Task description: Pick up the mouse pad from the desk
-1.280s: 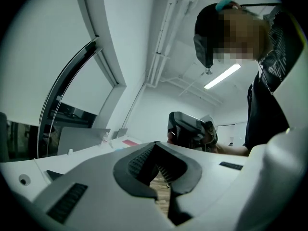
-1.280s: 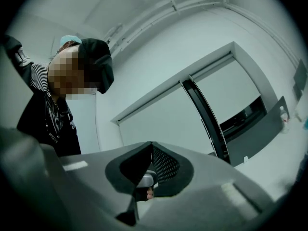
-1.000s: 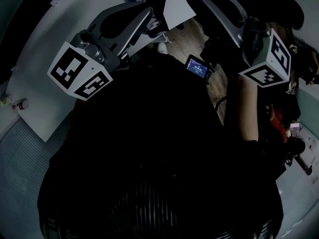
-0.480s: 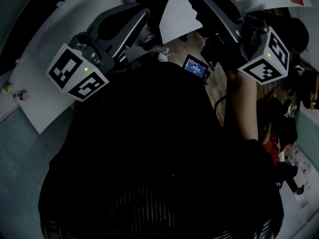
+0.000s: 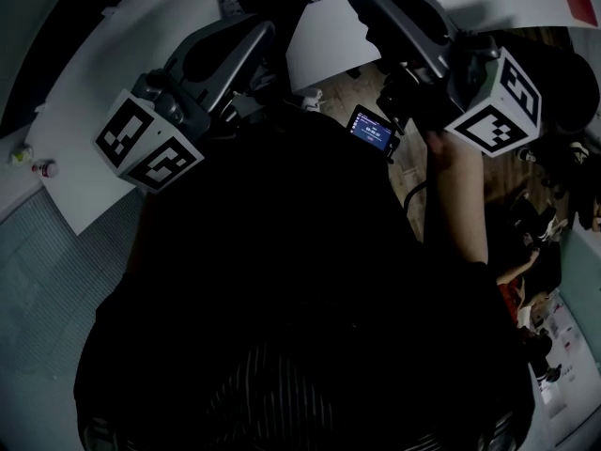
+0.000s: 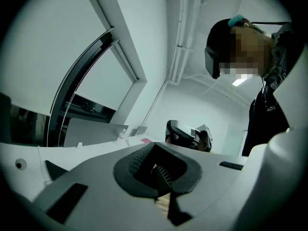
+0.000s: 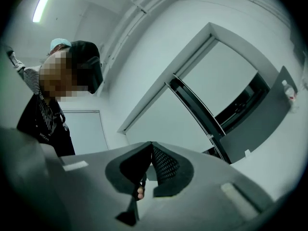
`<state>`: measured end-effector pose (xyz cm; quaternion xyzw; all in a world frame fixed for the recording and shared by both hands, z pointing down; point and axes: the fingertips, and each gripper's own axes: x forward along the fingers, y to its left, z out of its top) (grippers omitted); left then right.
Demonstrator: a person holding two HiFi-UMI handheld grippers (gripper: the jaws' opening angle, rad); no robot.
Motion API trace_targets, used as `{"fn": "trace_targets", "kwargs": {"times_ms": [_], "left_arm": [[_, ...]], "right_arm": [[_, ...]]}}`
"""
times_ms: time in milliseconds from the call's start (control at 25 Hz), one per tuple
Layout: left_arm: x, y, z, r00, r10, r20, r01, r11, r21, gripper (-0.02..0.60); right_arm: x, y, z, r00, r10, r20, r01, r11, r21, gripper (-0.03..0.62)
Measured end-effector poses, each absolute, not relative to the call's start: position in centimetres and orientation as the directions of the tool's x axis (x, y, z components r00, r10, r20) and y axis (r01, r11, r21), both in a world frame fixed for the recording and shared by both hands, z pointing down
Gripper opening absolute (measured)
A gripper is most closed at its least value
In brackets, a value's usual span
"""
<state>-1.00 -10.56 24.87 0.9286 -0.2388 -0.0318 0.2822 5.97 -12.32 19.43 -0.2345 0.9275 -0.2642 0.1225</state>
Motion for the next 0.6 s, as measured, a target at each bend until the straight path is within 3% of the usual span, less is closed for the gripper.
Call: {"fn": "trace_targets", "kwargs": {"times_ms": [360, 600], "left_arm": [[-1.8, -10.3, 26.0, 0.865, -0.482, 0.141, -0.469, -0.675, 0.57, 0.006], [-1.4, -10.1, 26.3, 0.889, -0.435, 0.146, -0.442, -0.728, 0.525, 0.006]], "right_arm": [[6.8, -13.8, 21.6, -0.863, -0.504, -0.044, -0.376, 0.698, -0.61, 0.005], [6.8, -13.8, 21.3, -0.84, -0.541, -0.04, -0.42, 0.695, -0.583, 0.005]]}}
